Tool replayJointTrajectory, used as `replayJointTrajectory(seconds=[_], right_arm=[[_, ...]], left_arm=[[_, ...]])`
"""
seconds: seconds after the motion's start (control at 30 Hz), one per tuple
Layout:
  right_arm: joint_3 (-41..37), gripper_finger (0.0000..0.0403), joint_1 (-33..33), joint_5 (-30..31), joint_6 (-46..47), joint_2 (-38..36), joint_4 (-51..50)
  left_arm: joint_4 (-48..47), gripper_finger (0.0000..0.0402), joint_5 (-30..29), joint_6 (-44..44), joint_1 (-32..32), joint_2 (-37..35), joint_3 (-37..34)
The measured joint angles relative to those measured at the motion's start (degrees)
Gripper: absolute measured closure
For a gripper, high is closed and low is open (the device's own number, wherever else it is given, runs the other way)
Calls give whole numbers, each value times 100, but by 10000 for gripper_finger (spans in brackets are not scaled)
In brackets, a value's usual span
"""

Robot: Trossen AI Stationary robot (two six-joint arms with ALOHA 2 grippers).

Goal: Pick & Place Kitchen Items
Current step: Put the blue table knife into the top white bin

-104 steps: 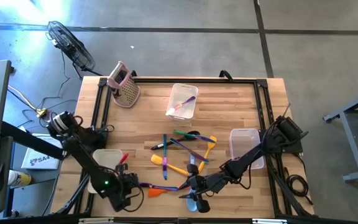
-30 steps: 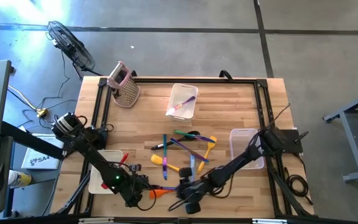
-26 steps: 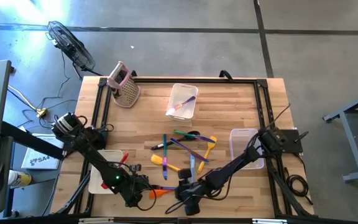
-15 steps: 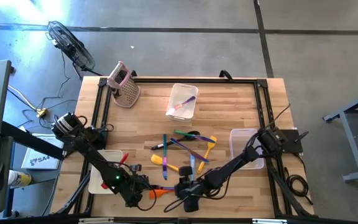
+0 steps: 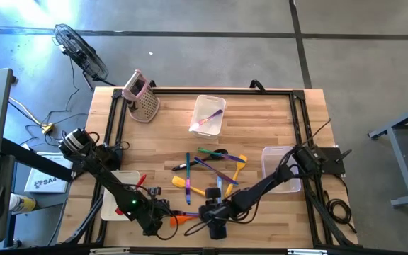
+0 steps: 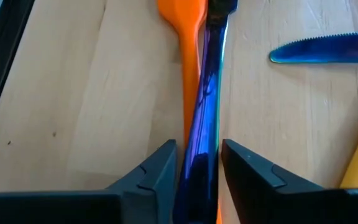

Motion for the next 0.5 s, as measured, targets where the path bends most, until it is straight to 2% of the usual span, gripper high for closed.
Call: replayJointTrajectory(seconds=[0.17,0.5], right_arm=[[0,334,-2,-29,93,0,-48],[0,334,-9,-185,189,0,-52]], left_arm=[[29,323,11,0,0,0,0],[65,323,17,0,0,0,2]])
